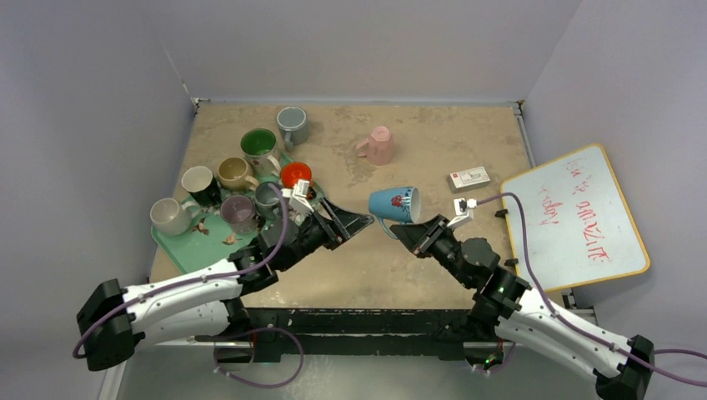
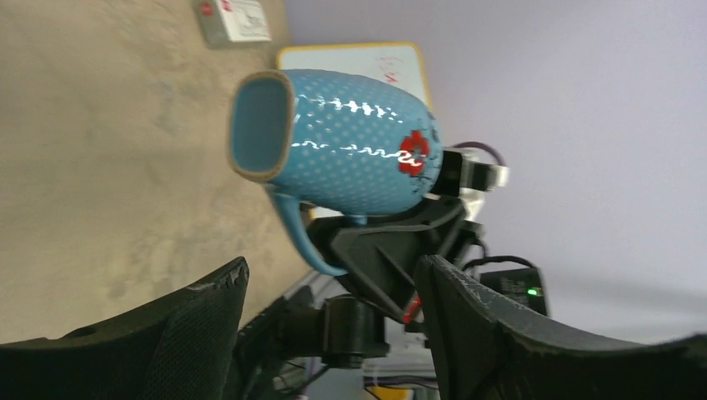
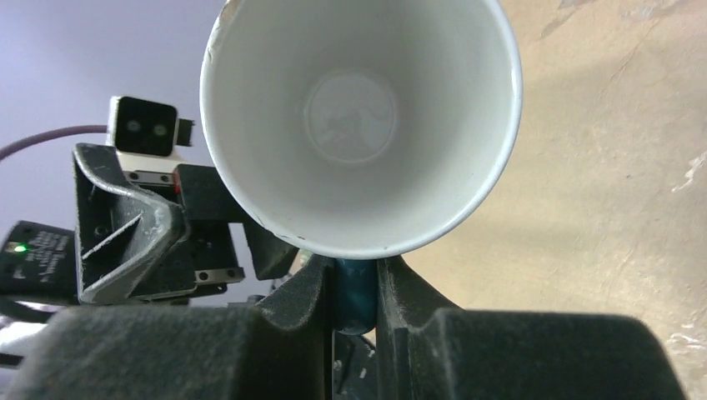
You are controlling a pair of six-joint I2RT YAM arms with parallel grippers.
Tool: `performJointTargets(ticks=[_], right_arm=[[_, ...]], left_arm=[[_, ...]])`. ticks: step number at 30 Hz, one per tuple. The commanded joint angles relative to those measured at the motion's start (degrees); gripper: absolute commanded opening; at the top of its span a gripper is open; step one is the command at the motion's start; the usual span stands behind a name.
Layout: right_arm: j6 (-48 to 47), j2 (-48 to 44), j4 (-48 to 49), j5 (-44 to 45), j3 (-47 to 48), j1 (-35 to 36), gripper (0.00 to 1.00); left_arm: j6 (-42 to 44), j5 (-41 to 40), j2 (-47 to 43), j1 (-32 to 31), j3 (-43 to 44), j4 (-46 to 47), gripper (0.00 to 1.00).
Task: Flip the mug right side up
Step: Turn over the cup at the center of the board, then place the cup on the tray.
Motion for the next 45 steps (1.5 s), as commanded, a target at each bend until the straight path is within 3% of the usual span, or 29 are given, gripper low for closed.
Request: performJointTargets(ticks=[1, 4, 10, 18, 23, 31, 35, 45], right_arm=[[-12.8, 5.1, -5.5, -1.9, 11.8, -0.2, 0.00], [-19.7, 9.9, -8.3, -4.0, 17.4, -0.1, 0.00], [-25.3, 20.8, -10.6, -10.6, 26.0, 0.0, 0.00], [-31.6, 37.5, -11.3, -14.6, 37.7, 3.5, 0.00], [-37.5, 46.9, -13.1, -13.9, 46.1, 8.3, 0.00], [-46.8, 60.8, -17.3, -11.9, 56.9, 10.2, 0.00], [-47.8, 66.0, -22.9, -8.8, 61.0, 10.2, 0.00], [-50.7, 77.4, -25.1, -2.6, 70.5, 10.0, 0.00]], left_arm=[[11.2, -11.9, -8.7, -0.1, 7.3, -24.4, 0.74], [17.3, -19.5, -15.5, -0.1, 14.9, -39.5, 0.78], [30.3, -24.3, -20.3, -0.1, 30.9, -53.2, 0.85], [42.5, -18.5, -14.8, -0.1, 53.0, -65.5, 0.88], [47.4, -15.4, -12.5, -0.1, 62.6, -67.2, 0.88], [50.3, -16.3, -17.8, -0.1, 62.4, -63.7, 0.89], [50.6, -17.5, -19.8, -0.1, 61.0, -63.9, 0.89], [51.4, -16.7, -23.9, -0.1, 60.5, -63.8, 0.90]])
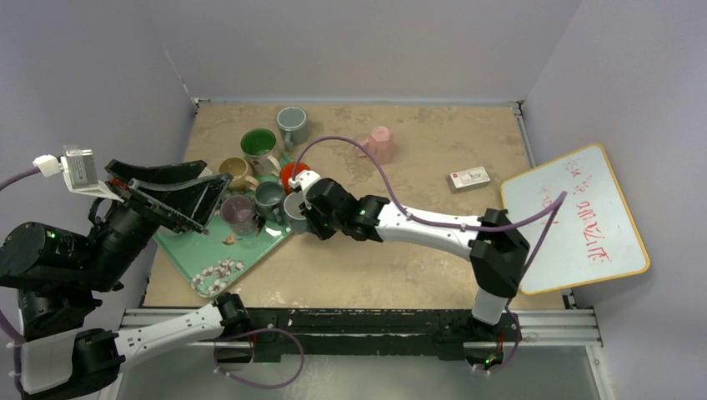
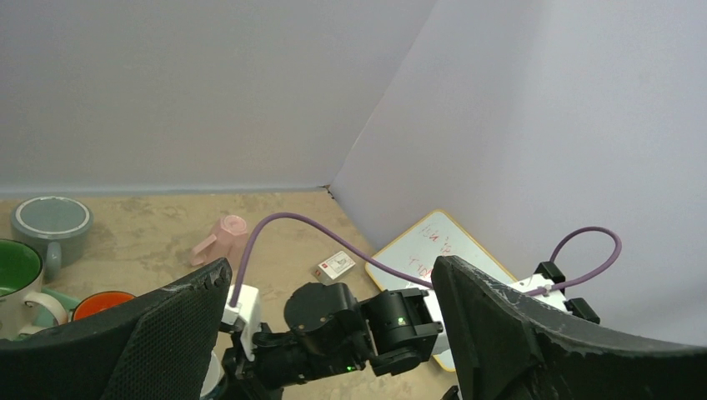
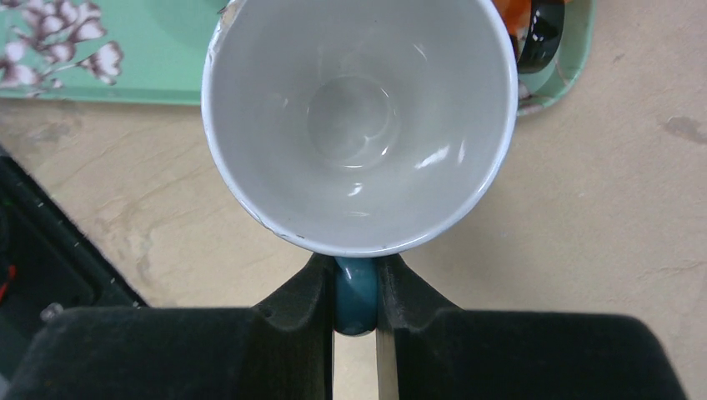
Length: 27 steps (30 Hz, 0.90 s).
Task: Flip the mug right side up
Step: Place the cup on the tray.
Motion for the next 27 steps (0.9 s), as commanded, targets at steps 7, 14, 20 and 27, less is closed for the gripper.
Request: performJointTargets(ticks=[7, 14, 20, 27], right_arm=[[-1.9, 8.6, -2.9, 9.7, 14.3, -1.2, 0.00], [0.7, 12.4, -2.8, 8.9, 16.3, -1.5, 0.00], [3.1, 14.1, -1.0, 8.9, 16.5, -1.5, 0.01], [7.1, 15.6, -1.0, 7.3, 17.2, -1.5, 0.24]], left_arm=[[1.5, -0.4, -5.0, -0.1, -1.3, 0.8, 0.90], [1.3, -0.6, -5.6, -0.1, -1.8, 0.5, 0.91], [1.1, -0.7, -5.6, -0.1, -1.9, 0.6, 0.91], [0.7, -0.8, -5.5, -0.1, -2.1, 0.7, 0.91]])
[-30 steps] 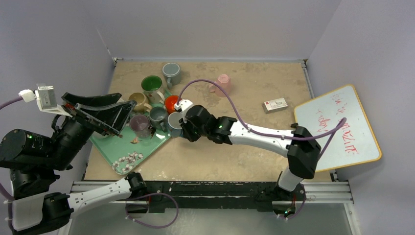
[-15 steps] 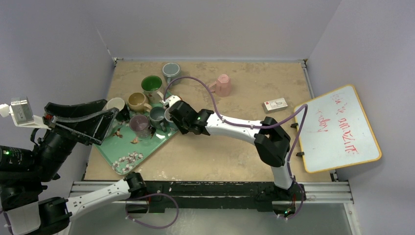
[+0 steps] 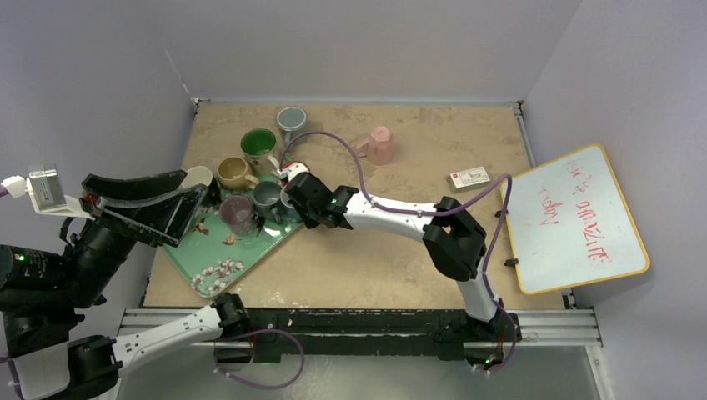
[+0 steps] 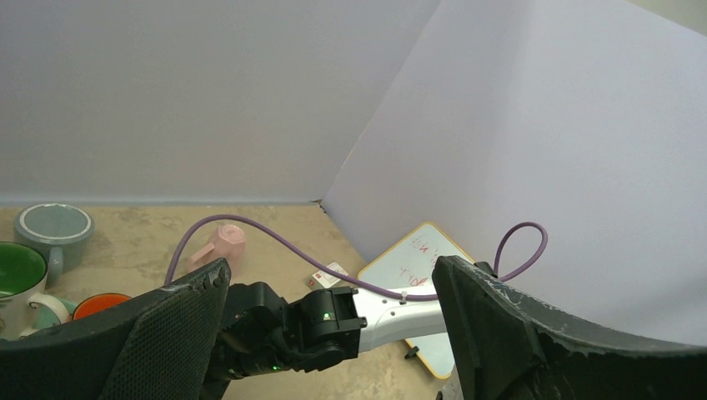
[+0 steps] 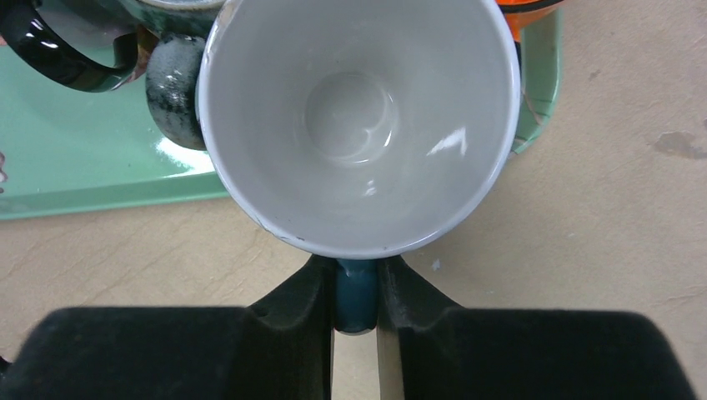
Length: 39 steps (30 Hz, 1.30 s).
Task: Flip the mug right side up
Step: Place the cup on the tray.
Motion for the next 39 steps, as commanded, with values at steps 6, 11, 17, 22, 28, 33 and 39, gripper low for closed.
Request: performJointTargets(ticks=[6, 11, 17, 22, 28, 33, 39], right_arm=[[5.6, -2.0, 3.3, -2.5, 1.8, 0.0, 0.32], [6.4, -4.4, 3.5, -3.9, 0.0, 0.0, 0.40], [8.4, -6.1, 4.7, -7.4, -1.6, 0.0, 0.41], [9.7, -5.9, 6.4, -10.3, -2.2, 0.0, 0.41], [8.7, -3.2, 4.3, -7.6, 0.7, -0.2, 0.45], [8.6, -2.2, 4.9, -7.6, 1.6, -1.9, 0.49], [11.1, -0.9, 6.9, -11.7, 2.2, -2.0, 0.49]], left_arm=[[0.5, -0.7, 0.3, -0.2, -0.3, 1.2, 0.92], [0.3, -0.6, 0.3, -0.1, -0.5, 1.3, 0.92], [0.1, -0.4, 0.4, -0.1, -1.0, 1.8, 0.92], [-0.4, -0.1, 0.5, -0.1, -1.1, 1.9, 0.92], [-1.1, 0.1, 0.3, -0.1, -1.4, 1.9, 0.92], [-1.4, 0.4, 0.5, -0.1, -1.5, 2.1, 0.92], [-1.3, 0.1, 0.5, -0.1, -1.7, 2.4, 0.92]])
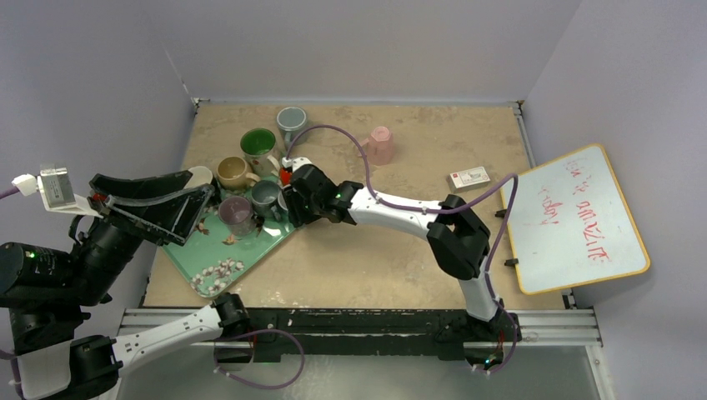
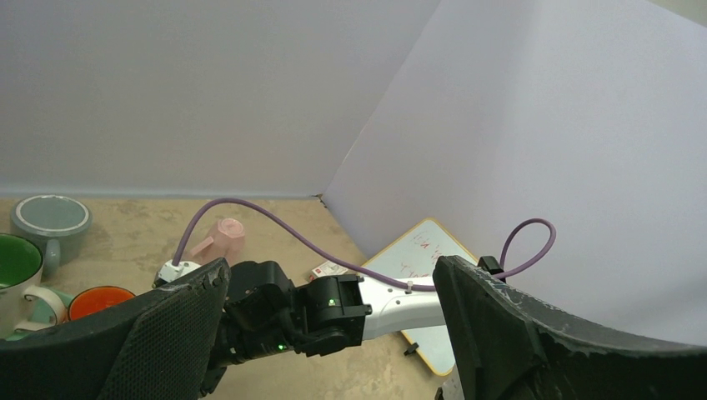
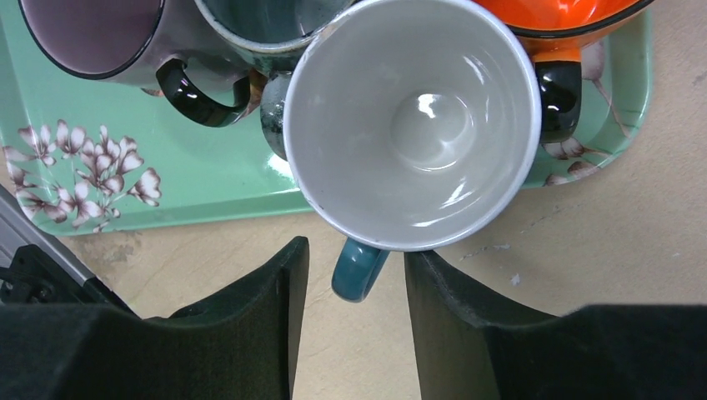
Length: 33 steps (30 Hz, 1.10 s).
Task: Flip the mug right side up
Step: Place the cup on the tray, then turn over the cup at the center of the board.
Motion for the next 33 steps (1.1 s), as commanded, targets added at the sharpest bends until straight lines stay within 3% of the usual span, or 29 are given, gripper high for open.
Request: performJointTargets(ticks=[1, 9, 20, 33], right_arm=[[3.0, 1.2, 3.2, -4.1, 2.8, -0.3, 0.50], [10.4, 1.9, 8.9, -10.8, 1.6, -0.3, 0.53], [11.0, -0.4, 9.4, -8.3, -2.0, -0.7, 0.53], [7.8, -20.0, 9.0, -3.4, -15.5, -5.1, 0.57]], left_arm=[[-0.5, 0.2, 0.5, -0.1, -0.5, 2.2, 0.92], [-0.4, -0.2, 0.4, -0.1, -0.9, 2.5, 0.92], [0.5, -2.6, 0.3, -0.1, -2.1, 1.9, 0.92], [5.8, -11.7, 3.2, -0.1, -11.5, -0.2, 0.92]])
